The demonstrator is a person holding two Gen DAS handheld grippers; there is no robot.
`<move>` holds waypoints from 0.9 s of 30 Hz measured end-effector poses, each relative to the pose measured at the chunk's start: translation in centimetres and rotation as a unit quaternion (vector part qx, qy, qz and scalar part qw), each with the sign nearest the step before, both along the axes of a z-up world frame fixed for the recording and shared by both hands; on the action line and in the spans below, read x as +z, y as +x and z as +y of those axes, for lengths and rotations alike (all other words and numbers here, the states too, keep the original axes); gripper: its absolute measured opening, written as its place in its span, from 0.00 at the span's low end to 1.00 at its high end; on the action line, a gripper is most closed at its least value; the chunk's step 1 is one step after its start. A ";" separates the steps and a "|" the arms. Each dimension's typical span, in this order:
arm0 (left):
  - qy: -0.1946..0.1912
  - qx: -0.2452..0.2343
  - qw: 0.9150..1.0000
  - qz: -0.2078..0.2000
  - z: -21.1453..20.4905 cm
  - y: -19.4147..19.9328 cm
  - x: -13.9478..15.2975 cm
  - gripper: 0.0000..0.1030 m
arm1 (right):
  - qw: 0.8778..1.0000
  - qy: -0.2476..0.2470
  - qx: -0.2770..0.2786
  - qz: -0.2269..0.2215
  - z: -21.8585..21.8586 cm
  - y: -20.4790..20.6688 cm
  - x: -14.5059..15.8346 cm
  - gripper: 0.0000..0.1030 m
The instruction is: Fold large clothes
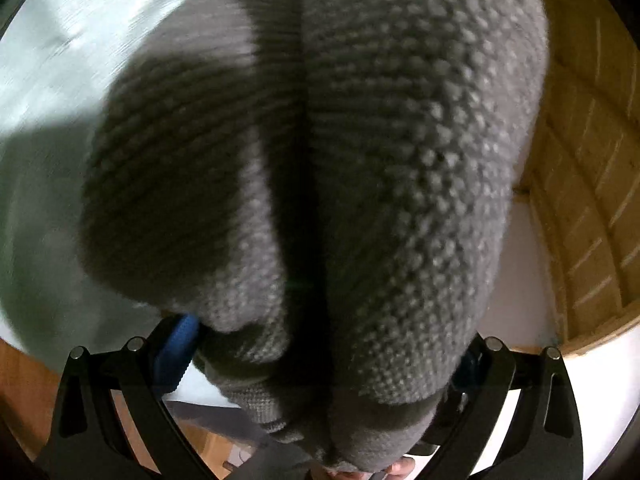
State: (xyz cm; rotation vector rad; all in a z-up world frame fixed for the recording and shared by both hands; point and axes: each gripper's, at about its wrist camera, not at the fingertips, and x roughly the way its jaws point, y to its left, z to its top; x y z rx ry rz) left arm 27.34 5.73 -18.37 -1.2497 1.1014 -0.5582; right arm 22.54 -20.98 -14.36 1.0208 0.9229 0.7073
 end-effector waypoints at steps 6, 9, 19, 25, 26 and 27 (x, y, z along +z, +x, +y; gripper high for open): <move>-0.023 0.002 0.999 -0.049 1.3 -0.6 1.4 0.78 | 0.998 0.052 0.001 -0.026 -1.4 -0.8 0.1 0.57; 0.002 -0.023 1.000 -0.015 1.3 -0.8 0.3 0.73 | 0.994 0.064 -0.072 0.055 -2.7 -0.7 -4.2 0.81; 0.011 -0.031 0.993 -0.110 1.7 -3.0 5.0 0.68 | 0.995 0.072 -0.045 -0.050 -3.8 -1.8 0.1 0.51; 0.033 -0.030 0.989 -0.143 0.7 -2.2 7.3 0.66 | 0.995 0.049 -0.052 -0.066 -3.1 -2.4 2.6 0.51; 0.035 -0.027 0.986 -0.160 -0.6 -1.5 7.6 0.66 | 0.994 0.044 -0.049 -0.082 -3.2 -2.5 4.1 0.51; 0.034 -0.022 0.983 -0.181 -0.5 -1.4 9.1 0.66 | 0.994 0.040 -0.045 -0.096 -3.7 -2.8 5.5 0.51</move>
